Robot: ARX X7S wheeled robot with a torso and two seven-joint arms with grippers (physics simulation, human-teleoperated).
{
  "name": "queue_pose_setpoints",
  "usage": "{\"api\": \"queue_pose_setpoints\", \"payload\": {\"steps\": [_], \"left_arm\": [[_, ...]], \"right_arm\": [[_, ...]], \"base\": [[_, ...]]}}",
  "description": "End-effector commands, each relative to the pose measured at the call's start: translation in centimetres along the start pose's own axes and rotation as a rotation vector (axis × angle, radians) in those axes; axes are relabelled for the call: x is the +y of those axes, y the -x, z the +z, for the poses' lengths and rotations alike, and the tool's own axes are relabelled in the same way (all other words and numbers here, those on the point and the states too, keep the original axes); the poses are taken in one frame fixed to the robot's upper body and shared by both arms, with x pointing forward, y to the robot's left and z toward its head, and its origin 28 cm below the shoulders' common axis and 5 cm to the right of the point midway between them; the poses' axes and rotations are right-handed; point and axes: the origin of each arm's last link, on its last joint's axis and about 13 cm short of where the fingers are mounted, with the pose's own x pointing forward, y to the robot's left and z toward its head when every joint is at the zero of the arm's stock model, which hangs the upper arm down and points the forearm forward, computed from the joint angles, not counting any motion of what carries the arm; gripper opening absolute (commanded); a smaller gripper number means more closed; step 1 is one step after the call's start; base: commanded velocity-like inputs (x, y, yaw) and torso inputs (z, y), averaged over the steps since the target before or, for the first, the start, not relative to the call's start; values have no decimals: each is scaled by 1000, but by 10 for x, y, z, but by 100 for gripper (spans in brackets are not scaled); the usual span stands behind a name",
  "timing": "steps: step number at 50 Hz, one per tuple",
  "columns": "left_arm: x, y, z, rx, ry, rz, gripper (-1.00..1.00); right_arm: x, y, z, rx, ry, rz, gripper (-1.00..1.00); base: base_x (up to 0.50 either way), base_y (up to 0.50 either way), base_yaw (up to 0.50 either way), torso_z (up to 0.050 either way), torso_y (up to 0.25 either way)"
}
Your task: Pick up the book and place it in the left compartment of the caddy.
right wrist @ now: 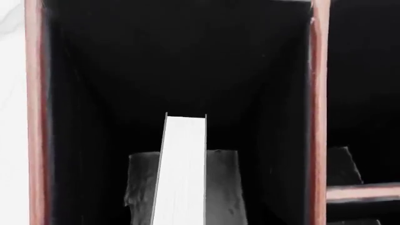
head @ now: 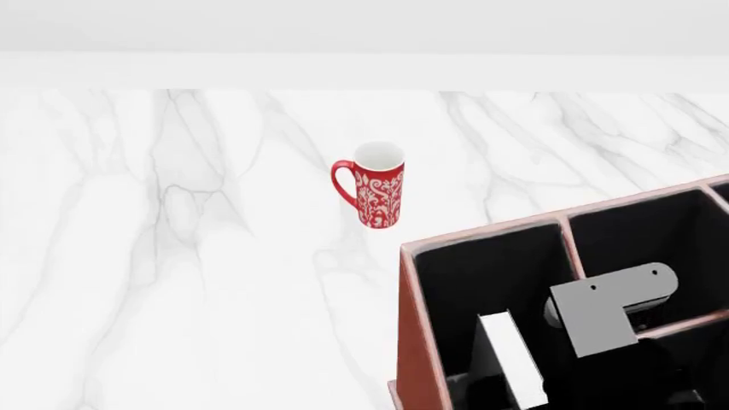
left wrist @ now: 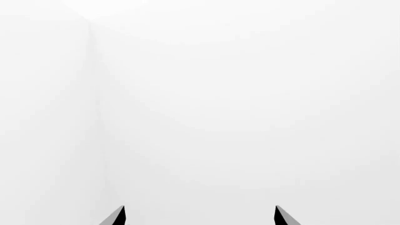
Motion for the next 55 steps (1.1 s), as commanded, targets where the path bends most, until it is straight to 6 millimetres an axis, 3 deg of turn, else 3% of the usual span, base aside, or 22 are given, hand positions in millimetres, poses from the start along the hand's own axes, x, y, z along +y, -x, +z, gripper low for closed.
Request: {"api": "queue_pose_setpoints", "payload": {"steps": [1, 24, 55], "left_arm": [[0, 0, 2, -3, 3, 0, 100], [0, 0, 1, -4, 8, 5, 100], [1, 1, 2, -11, 13, 10, 100]], "right_arm": [[-1, 3, 6, -30, 2, -5, 100], [10, 41, 37, -244, -42, -29, 100], [28, 81, 43, -407, -37, -21, 100]], "base": [[0, 0, 0, 0, 0], [0, 0, 0, 0, 0], [0, 0, 0, 0, 0]]}}
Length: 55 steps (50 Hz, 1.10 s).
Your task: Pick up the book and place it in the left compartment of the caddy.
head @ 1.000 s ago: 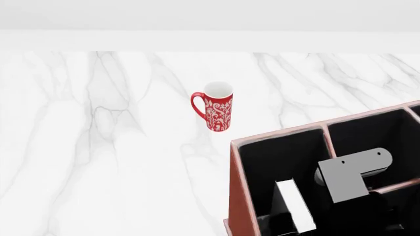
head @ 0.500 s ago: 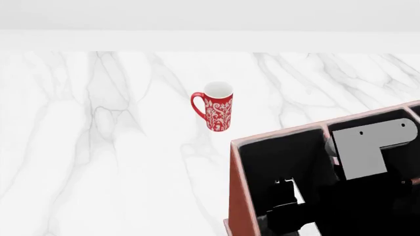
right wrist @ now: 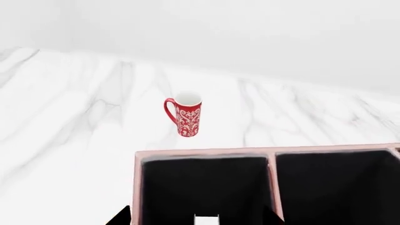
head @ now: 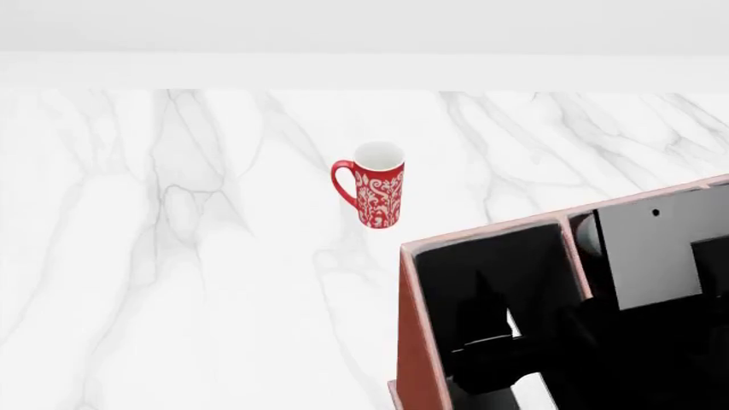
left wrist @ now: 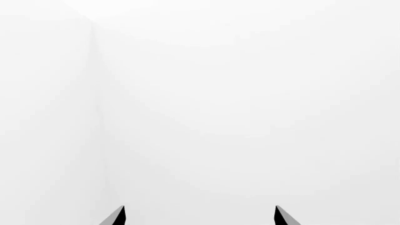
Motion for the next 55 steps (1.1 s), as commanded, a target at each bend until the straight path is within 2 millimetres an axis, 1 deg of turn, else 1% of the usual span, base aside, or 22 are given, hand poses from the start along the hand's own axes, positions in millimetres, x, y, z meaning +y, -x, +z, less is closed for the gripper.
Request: {"api": "queue_pose_setpoints", "payload": {"steps": [1, 16, 27, 40, 55], "left_arm": [[0, 0, 0, -2, 2, 2, 100], [1, 0, 1, -3, 9, 7, 100], [1, 0, 2, -6, 11, 9, 100], [1, 1, 3, -9, 13, 10, 100], [2, 1, 4, -17, 17, 15, 100]], "right_arm": [[5, 12, 5, -58, -15, 1, 100], [11, 28, 10, -143, -34, -10, 100], [20, 42, 11, -187, -44, 12, 100], [23, 56, 12, -244, -60, 9, 100], [26, 72, 10, -308, -61, -15, 100]], "base": [[0, 0, 0, 0, 0], [0, 0, 0, 0, 0], [0, 0, 0, 0, 0], [0, 0, 0, 0, 0], [0, 0, 0, 0, 0]]}}
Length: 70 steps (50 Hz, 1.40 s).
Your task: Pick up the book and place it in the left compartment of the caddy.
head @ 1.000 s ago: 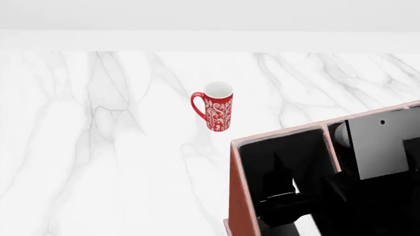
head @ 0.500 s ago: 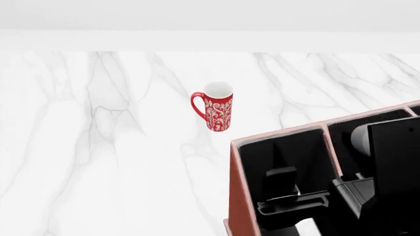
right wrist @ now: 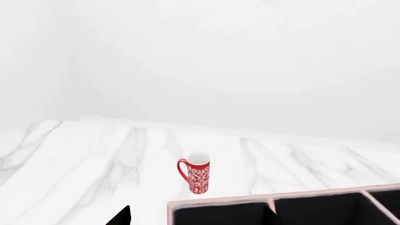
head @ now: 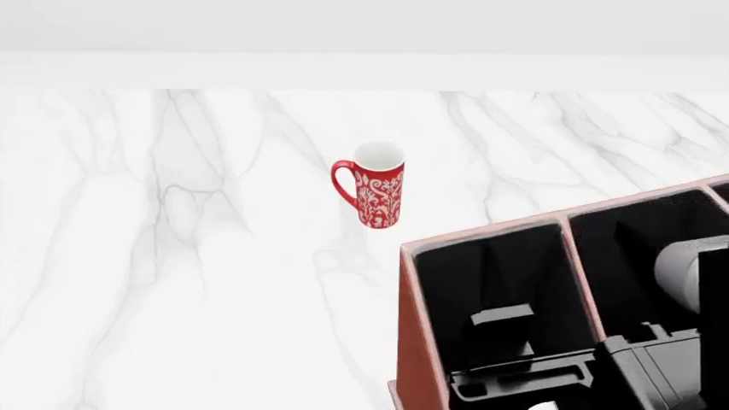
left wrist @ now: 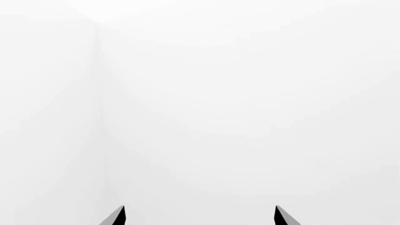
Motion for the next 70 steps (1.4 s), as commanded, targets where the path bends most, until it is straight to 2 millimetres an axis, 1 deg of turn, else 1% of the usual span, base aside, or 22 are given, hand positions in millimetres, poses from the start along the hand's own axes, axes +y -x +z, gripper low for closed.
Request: {"api": "queue_pose_setpoints", "payload": {"steps": [1, 18, 37, 46, 70], "left_arm": [[0, 0, 0, -4, 2, 3, 100], [1, -1, 3, -13, 7, 7, 100], [3, -1, 6, -26, 33, 18, 100], [3, -1, 6, -26, 34, 18, 100], [3, -1, 6, -28, 35, 17, 100]], "right_arm": [[3, 12, 2, -43, -9, -10, 100], [7, 23, 0, -116, 19, -36, 100], [7, 37, 9, -213, 23, -88, 100], [9, 38, 9, -264, 8, -89, 100], [11, 37, 2, -365, 4, -57, 100]], "base": [[0, 0, 0, 0, 0], [0, 0, 0, 0, 0], [0, 0, 0, 0, 0], [0, 0, 0, 0, 0], [0, 0, 0, 0, 0]]}}
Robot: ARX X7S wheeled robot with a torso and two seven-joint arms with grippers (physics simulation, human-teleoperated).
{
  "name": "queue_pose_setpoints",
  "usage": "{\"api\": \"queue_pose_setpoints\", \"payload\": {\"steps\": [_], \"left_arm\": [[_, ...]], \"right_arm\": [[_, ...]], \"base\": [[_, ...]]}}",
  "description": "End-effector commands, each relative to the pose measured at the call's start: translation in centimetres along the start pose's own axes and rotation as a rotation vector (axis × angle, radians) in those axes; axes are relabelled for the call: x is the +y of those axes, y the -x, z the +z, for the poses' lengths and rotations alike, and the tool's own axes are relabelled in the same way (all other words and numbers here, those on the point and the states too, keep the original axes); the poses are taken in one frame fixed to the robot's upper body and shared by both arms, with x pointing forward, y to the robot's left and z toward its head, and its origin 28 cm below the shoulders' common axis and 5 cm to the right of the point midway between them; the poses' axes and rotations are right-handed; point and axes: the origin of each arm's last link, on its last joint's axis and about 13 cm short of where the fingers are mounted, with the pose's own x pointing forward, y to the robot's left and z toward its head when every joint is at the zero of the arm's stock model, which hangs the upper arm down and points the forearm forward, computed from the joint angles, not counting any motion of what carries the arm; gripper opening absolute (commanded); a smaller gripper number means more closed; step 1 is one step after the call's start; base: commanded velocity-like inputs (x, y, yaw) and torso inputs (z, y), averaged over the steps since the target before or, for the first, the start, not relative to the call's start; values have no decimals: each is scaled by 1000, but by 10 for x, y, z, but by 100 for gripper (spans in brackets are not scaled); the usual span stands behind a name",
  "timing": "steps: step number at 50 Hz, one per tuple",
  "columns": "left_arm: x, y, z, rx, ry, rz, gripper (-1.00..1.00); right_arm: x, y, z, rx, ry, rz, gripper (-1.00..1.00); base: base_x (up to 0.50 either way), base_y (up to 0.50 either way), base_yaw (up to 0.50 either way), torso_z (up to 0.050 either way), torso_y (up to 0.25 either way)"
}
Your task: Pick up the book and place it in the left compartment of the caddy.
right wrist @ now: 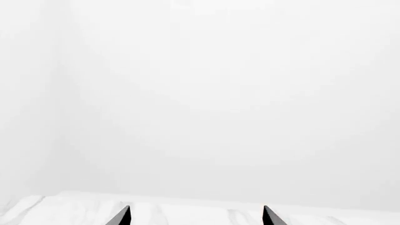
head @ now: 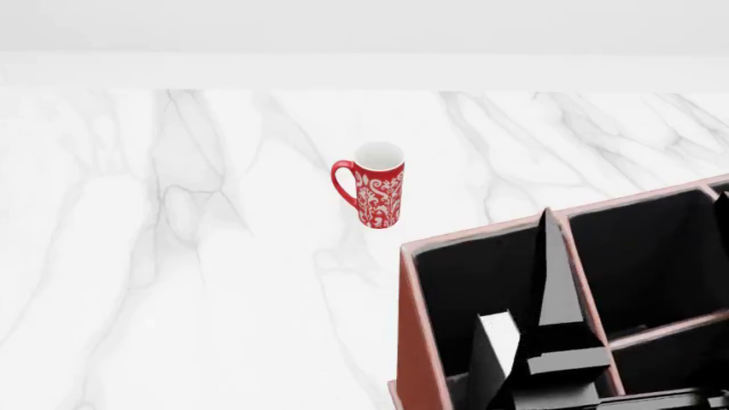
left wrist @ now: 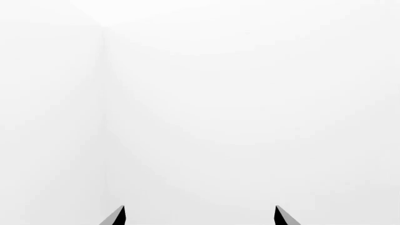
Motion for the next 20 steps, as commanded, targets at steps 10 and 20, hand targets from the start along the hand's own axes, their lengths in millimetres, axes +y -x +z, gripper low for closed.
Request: {"api": "queue_pose_setpoints", "payload": {"steps": [10, 20], "left_arm": [[0, 0, 0, -2, 4, -1, 100], [0, 0, 1, -3, 3, 0, 100]], "right_arm": [[1, 2, 0, -94, 1, -1, 100], [4, 3, 2, -141, 47, -25, 100]], "base": [[0, 0, 0, 0, 0], [0, 0, 0, 0, 0]]}}
